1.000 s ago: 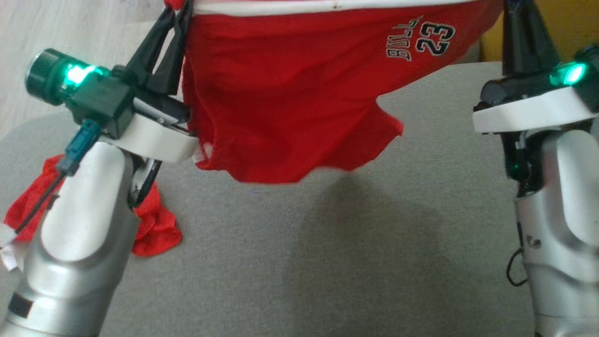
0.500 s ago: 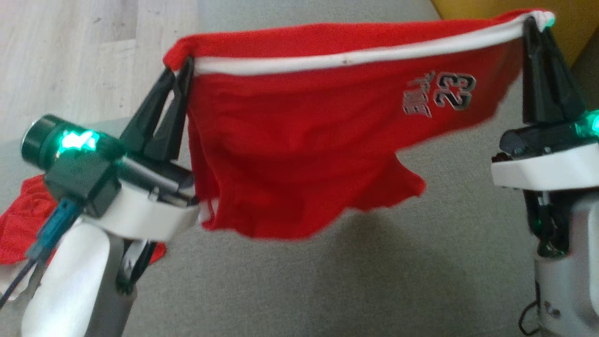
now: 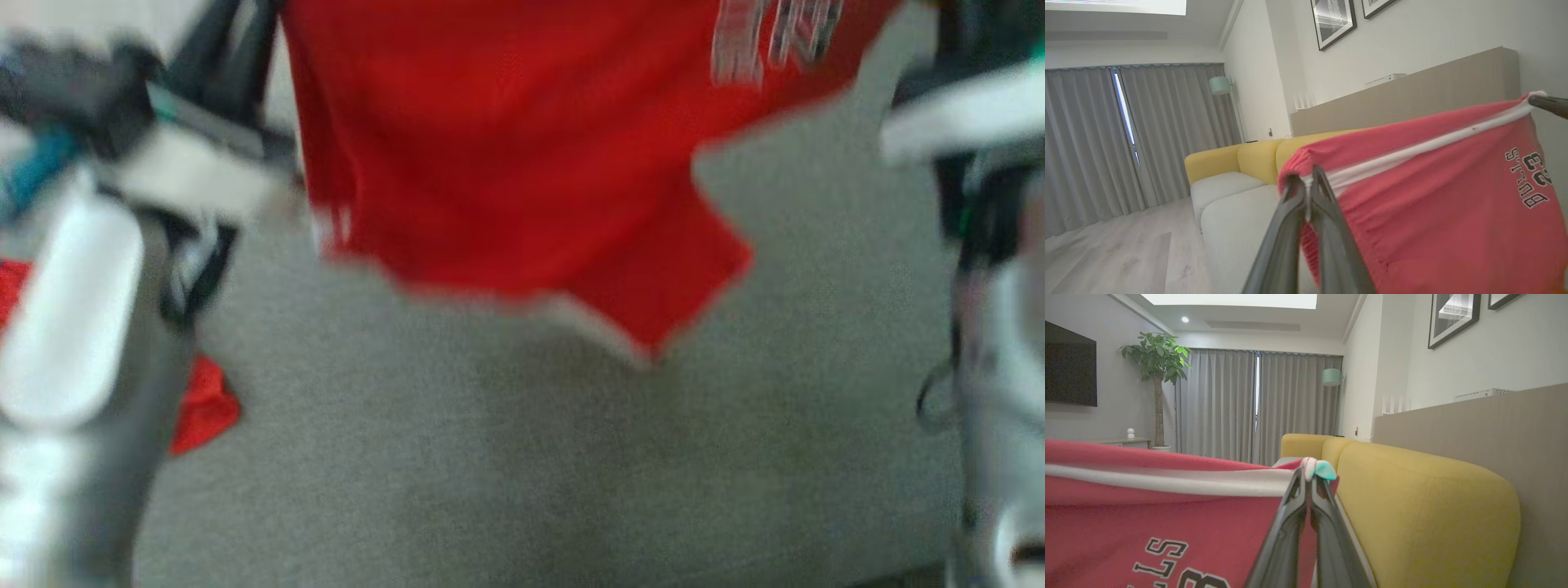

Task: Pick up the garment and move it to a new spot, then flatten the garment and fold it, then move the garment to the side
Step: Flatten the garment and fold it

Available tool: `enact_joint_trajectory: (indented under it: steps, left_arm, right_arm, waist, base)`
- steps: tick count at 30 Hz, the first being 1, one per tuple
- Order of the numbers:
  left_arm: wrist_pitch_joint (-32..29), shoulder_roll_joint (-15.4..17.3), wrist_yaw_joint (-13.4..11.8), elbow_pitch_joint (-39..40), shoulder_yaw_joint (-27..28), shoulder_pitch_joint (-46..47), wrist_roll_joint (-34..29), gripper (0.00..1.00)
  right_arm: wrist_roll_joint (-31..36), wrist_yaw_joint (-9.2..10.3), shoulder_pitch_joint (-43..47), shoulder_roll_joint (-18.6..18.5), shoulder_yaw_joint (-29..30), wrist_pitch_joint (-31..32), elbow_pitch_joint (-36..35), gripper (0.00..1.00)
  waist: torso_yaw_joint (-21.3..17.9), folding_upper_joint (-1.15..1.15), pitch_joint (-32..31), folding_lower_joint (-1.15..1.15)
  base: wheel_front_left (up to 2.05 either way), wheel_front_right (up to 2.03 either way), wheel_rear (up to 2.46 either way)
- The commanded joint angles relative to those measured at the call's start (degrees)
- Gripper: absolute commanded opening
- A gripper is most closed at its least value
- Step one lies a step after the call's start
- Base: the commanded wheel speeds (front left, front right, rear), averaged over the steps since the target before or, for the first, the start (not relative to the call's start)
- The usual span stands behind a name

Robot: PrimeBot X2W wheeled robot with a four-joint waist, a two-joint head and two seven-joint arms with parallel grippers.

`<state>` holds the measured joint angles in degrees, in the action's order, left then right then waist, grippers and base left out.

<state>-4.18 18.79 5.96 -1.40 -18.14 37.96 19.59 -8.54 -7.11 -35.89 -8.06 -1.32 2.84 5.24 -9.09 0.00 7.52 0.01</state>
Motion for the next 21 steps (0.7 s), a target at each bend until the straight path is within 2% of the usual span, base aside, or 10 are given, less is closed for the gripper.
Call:
enact_joint_trajectory:
  steps: [1,7,11,16,21]
  left_arm:
    - [0.77,1.72,0.14,-0.52,2.81,6.99,-0.11,0.0]
    - [6.57,1.27,1.22,-15.84,0.63,26.25,-0.66,0.0]
    - [12.32,0.16,1.41,-24.37,-0.93,34.35,-0.61,0.0]
    - [16.78,-1.84,1.49,-32.86,-3.93,36.78,1.05,0.0]
    - [18.43,-2.35,1.51,-35.29,-9.76,32.92,4.7,0.0]
  right_arm:
    - [-0.2,-0.37,-6.02,-0.92,-0.83,-1.31,0.98,0.0]
    - [0.5,-0.37,-26.46,-2.91,-1.48,-9.62,19.86,0.0]
    - [1.63,-0.37,-33.74,-3.23,-1.25,-14.89,28.96,0.0]
    - [1.42,-0.37,-33.99,-4.25,-3.21,-16.98,37.37,0.0]
    - [-1.12,-0.37,-29.6,-7.16,-9.12,-17.33,43.83,0.0]
  waist:
    - [-1.19,0.0,7.18,-0.01]
    - [-1.54,0.0,15.96,-0.01]
    - [-1.16,0.0,17.94,-0.01]
    - [-0.56,0.0,18.52,-0.01]
    - [0.4,0.0,18.77,-0.01]
  base:
    - [0.0,0.0,0.0]
    - [0.0,0.0,0.0]
    - [0.0,0.0,0.0]
    - [0.0,0.0,0.0]
    - [0.0,0.0,0.0]
